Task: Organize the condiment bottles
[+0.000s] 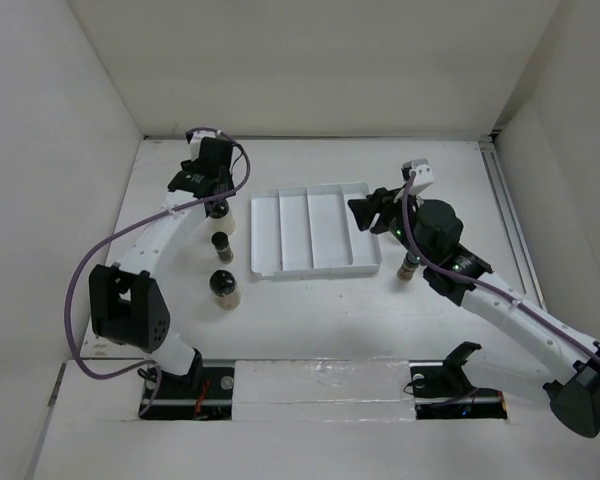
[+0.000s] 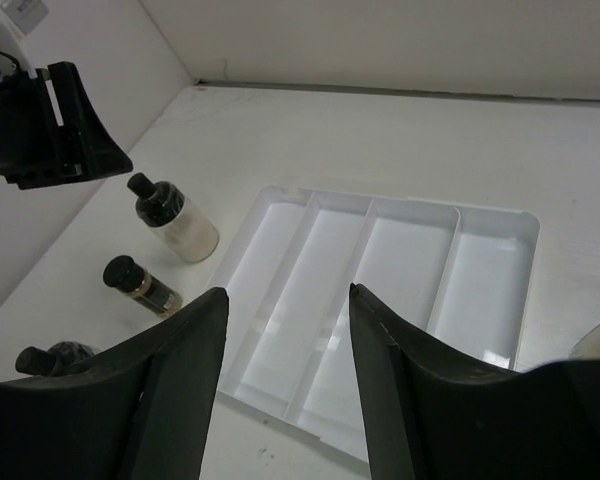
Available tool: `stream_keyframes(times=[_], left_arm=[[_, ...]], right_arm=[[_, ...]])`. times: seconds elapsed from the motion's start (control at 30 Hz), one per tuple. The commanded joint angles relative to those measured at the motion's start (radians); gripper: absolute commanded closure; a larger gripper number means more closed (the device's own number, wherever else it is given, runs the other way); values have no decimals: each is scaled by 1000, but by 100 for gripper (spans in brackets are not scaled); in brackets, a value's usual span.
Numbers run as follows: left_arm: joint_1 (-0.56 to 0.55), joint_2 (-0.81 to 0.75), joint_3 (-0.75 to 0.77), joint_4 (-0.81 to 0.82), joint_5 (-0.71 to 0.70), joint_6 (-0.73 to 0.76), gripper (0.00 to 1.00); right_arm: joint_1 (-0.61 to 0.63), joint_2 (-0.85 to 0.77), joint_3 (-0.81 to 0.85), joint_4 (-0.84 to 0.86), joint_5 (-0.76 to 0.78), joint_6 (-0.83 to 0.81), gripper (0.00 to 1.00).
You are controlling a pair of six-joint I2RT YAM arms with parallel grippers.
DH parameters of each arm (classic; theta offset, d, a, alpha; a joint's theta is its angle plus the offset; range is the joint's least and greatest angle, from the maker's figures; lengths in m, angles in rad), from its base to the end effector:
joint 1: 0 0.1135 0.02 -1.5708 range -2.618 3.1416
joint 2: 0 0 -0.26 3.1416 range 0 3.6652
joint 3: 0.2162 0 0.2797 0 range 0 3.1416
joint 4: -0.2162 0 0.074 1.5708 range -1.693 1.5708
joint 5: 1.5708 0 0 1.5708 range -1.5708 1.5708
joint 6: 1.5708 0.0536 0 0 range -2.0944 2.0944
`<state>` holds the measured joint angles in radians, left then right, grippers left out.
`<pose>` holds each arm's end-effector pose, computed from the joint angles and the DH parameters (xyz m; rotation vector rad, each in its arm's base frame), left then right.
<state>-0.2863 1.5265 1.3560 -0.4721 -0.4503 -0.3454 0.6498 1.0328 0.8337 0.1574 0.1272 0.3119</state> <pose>0.3767 -0.0866 0.3128 -0.3070 2.1215 0.1325 0.2378 0.1722 0.3363 -0.1777 1.6404 0.6377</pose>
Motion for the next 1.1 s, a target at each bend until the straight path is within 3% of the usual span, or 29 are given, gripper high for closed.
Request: stream_keyframes(times=[0.0,0.13,0.53,0.7,0.87,1.07], left_arm=[[-2,21,40,15,-37,14,55],[42,52,17,59,44,-24,56],[42,152,25,87,27,-24,59],[42,172,25,118,27,-24,69],[42,163,37,118,16,-33,94],[42,42,202,76,27,-4,94]], right_arm=[[11,-2,4,59,5,1,42],[11,-2,4,59,5,1,41],[21,-2,4,59,-5,-8,41],[21,-2,4,59,-14,-8,41],[21,-2,4,59,-14,-8,41],[21,18,4,59,-23,-8,41]])
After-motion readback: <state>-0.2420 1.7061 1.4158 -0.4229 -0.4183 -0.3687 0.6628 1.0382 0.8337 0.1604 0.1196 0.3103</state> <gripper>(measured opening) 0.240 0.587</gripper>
